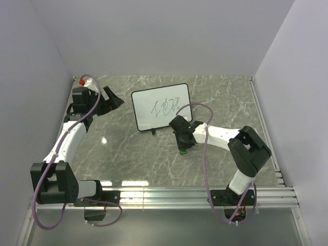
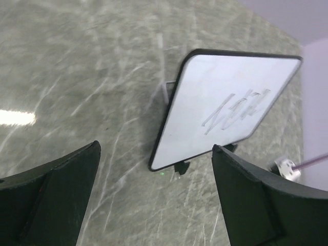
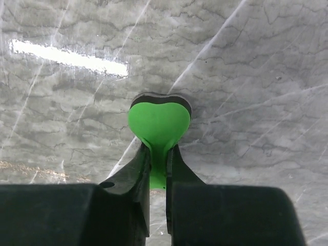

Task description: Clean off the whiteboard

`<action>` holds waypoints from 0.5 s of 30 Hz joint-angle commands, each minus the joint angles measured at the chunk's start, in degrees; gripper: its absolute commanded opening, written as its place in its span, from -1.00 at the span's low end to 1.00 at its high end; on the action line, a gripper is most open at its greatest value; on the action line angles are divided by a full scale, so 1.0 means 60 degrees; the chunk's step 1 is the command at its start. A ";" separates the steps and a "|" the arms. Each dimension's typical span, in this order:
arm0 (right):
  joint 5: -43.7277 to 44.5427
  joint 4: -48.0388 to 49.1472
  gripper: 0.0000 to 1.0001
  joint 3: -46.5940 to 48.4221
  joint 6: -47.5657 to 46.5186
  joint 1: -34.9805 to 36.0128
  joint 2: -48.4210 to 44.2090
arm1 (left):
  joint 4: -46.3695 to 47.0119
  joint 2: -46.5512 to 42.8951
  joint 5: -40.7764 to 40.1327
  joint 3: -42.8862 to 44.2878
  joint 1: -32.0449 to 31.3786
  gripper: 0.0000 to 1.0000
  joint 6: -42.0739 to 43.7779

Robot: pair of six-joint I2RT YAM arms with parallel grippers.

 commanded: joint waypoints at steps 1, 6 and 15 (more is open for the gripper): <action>0.0456 -0.0558 -0.92 0.0307 0.0080 0.0084 -0.0186 | 0.1741 0.0051 0.1806 -0.0458 -0.0045 0.91 0.0666; 0.0529 -0.1348 -1.00 0.0688 0.0124 0.0055 -0.0816 | 0.3414 0.0724 0.3464 -0.0798 -0.0045 0.89 0.0740; 0.0617 -0.1950 -1.00 0.1216 0.0445 0.0069 -0.1958 | 0.4455 0.2292 0.3803 -0.0272 -0.0176 0.84 0.0389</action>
